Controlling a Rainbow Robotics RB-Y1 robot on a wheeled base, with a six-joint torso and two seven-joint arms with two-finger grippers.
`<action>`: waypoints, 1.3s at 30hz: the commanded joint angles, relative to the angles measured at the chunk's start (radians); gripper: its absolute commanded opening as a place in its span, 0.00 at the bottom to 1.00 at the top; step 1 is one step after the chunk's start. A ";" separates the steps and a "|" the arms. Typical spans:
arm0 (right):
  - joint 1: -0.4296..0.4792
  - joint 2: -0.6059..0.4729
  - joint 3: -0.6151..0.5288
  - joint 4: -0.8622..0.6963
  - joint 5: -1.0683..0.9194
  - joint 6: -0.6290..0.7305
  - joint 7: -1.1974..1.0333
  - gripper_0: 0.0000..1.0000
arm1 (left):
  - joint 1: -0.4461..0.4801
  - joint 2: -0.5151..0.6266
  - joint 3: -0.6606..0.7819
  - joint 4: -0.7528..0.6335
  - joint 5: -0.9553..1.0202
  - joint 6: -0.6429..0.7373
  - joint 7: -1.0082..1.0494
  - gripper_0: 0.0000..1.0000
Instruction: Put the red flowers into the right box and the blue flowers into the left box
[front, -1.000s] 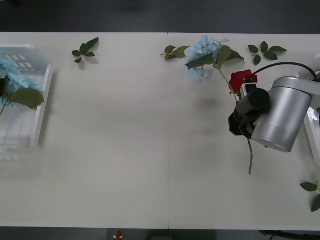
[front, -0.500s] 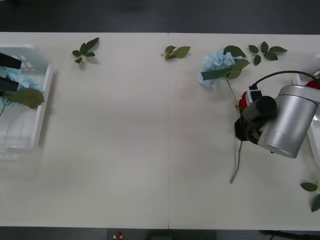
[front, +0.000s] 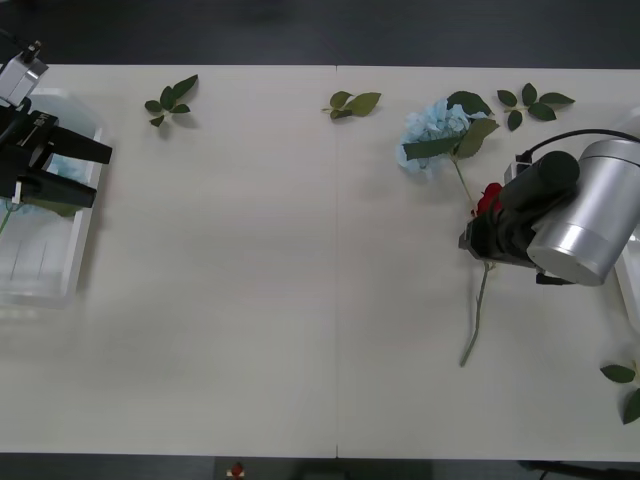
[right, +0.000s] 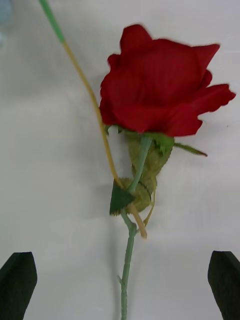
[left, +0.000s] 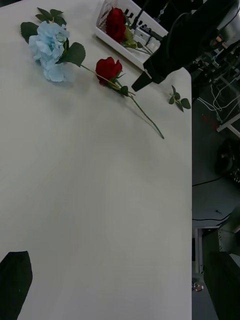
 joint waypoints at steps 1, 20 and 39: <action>-0.015 -0.043 -0.014 0.065 -0.003 -0.050 -0.003 1.00 | -0.003 -0.007 -0.009 -0.094 0.019 -0.042 -0.009 1.00; -0.015 0.009 -0.014 0.281 0.003 -0.197 0.029 1.00 | -0.003 -0.029 -0.092 -0.157 0.070 -0.158 -0.009 1.00; -0.014 0.129 -0.011 0.378 0.071 -0.240 0.099 1.00 | -0.003 -0.029 -0.092 -0.157 0.070 -0.158 -0.009 1.00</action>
